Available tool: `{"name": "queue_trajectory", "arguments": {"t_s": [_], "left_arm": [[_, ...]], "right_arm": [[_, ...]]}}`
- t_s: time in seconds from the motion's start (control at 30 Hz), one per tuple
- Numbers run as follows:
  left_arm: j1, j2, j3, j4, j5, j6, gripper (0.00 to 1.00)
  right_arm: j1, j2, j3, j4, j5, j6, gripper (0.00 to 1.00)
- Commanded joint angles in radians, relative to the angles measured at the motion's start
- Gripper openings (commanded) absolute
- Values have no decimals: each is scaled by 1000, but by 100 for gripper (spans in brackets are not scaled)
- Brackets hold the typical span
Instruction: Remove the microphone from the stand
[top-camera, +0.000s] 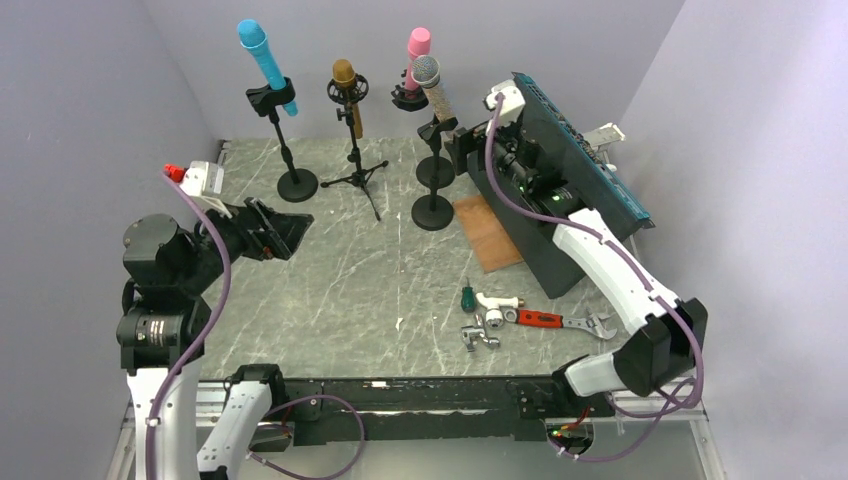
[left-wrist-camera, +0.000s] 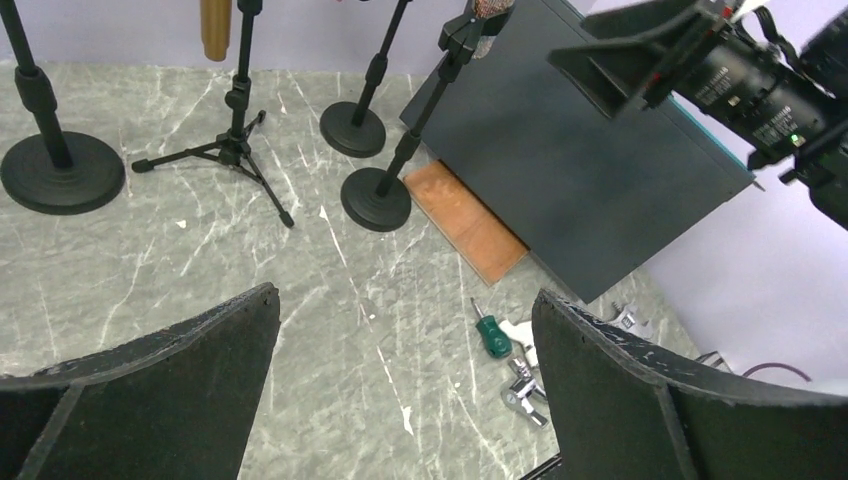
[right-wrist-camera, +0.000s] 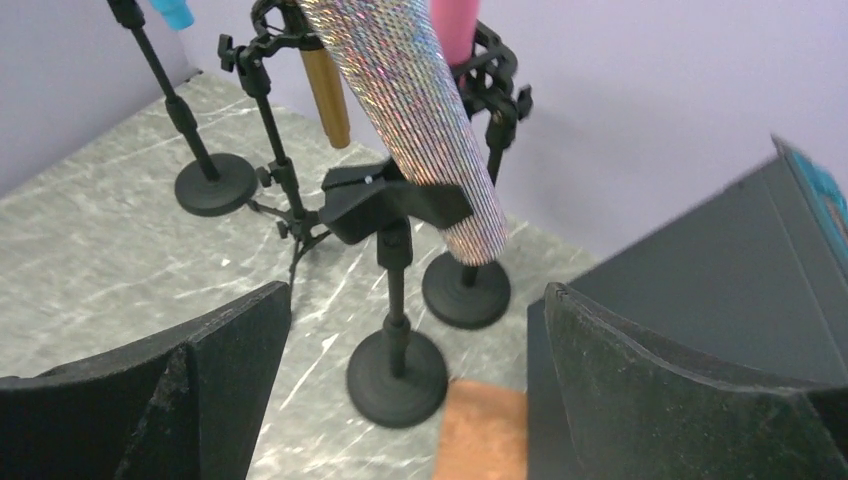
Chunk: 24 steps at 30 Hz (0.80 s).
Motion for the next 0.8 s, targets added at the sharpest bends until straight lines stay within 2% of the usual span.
{"name": "queue_trajectory", "arguments": {"t_s": [0.0, 0.1, 0.33, 0.57, 0.67, 0.77], "left_arm": [[5, -41, -8, 23, 49, 36, 99], [4, -56, 0, -19, 86, 36, 99], [4, -107, -58, -9, 141, 19, 99], [4, -128, 21, -138, 31, 40, 99], [-7, -136, 29, -186, -83, -11, 99], [-7, -144, -12, -165, -95, -57, 99]], "right_arm": [[4, 32, 14, 303, -133, -248, 98], [11, 65, 12, 364, -117, -297, 98], [14, 195, 137, 329, -142, -287, 94], [25, 260, 162, 427, -119, -303, 90], [37, 292, 160, 489, -70, -334, 89], [37, 341, 192, 512, -9, -342, 89]]}}
